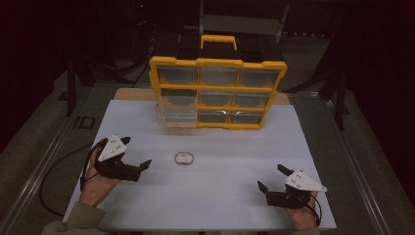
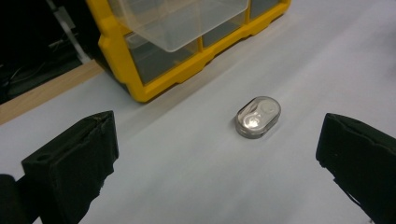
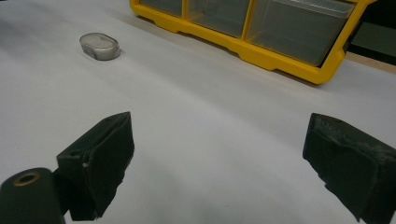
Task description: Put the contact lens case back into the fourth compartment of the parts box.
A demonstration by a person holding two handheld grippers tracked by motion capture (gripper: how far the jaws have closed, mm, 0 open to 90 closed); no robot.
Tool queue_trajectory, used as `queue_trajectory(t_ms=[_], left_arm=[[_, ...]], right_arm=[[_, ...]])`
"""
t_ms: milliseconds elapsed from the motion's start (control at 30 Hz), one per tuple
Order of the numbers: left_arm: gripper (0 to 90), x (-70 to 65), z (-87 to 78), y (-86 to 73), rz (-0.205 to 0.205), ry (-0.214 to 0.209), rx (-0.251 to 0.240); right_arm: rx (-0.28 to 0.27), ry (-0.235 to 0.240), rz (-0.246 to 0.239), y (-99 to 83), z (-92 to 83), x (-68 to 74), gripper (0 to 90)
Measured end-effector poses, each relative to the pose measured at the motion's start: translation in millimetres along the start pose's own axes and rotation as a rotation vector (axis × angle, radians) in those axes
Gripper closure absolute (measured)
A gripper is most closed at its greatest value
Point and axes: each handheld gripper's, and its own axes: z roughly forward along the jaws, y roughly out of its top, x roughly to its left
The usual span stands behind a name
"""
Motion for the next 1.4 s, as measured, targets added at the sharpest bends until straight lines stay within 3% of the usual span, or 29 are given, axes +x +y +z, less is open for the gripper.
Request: queue_trajectory(t_ms=[533, 833, 1400], left_arm=[[0.0, -2.3, 14.0, 17.5, 0.073, -0.048, 0.023], [0.0, -3.0, 22.1, 22.8, 0.095, -0.064, 0.039], [0.0, -8.8, 46.3, 39.1, 0.157, -0.136, 0.077]], right_arm=[[-0.003, -0.003, 0.005, 0.5, -1.6, -0.4, 8.0], [-0.004, -0.002, 0.003, 0.8, -2.2, -0.2, 8.0], [-0.003, 0.011, -0.002, 0.8, -1.8, 0.8, 8.0]])
